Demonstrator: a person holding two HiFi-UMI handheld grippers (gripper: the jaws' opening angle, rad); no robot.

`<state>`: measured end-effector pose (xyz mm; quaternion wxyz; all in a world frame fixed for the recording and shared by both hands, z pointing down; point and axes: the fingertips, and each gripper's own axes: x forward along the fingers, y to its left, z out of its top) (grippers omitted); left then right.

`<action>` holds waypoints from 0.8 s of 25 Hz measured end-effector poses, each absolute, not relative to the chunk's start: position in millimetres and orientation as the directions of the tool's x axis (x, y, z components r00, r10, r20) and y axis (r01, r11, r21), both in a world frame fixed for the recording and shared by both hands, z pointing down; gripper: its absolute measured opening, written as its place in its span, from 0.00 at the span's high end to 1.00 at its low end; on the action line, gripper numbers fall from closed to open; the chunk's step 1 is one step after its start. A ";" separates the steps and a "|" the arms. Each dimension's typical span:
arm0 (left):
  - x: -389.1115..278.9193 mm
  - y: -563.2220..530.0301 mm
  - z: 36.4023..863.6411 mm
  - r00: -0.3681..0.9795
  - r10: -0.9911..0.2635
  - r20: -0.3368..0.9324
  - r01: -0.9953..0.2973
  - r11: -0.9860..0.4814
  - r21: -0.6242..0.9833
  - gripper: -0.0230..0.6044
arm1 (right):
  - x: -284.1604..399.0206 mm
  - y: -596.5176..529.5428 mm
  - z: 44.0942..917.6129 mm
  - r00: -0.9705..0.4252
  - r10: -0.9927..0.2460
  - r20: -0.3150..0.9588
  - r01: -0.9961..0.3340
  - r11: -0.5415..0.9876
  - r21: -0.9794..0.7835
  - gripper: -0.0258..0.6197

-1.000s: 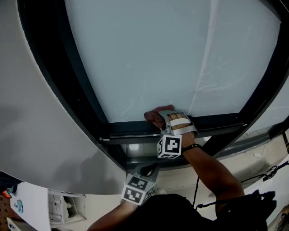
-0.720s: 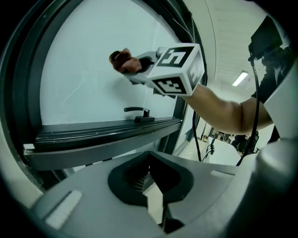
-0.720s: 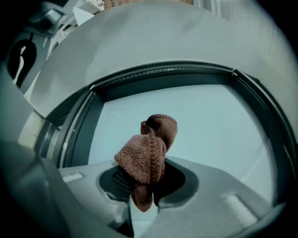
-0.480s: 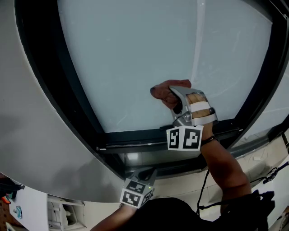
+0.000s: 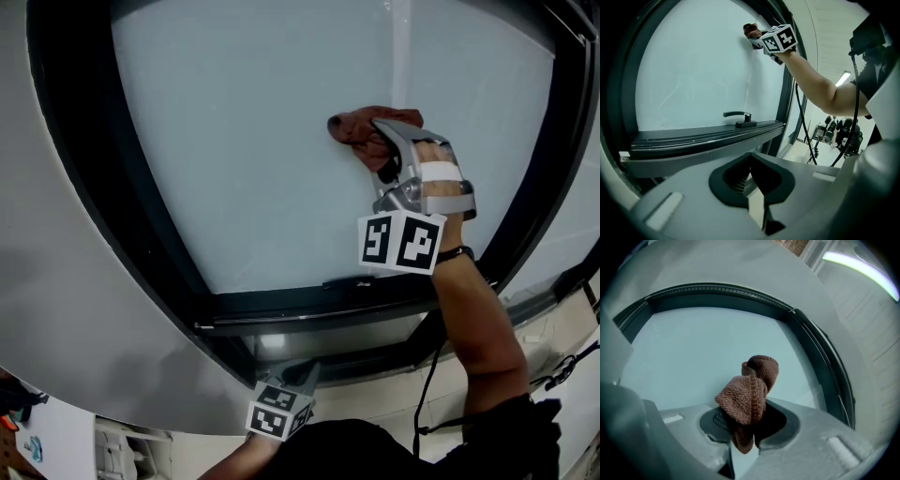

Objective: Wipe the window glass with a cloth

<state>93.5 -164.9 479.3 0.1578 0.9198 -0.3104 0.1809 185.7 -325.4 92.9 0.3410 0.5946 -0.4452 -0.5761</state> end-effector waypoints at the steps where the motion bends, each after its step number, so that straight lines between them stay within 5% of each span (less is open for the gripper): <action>1: 93.5 -165.8 479.1 0.740 -0.517 0.430 -0.631 -0.755 0.177 0.94 | 188.8 -326.5 85.8 -0.055 -0.918 -0.392 -0.134 -0.382 0.914 0.82; 20: 102.9 -169.6 482.6 0.740 -0.508 0.441 -0.629 -0.755 0.186 0.93 | 197.9 -340.6 117.5 -0.027 -0.919 -0.394 -0.091 -0.390 0.916 0.83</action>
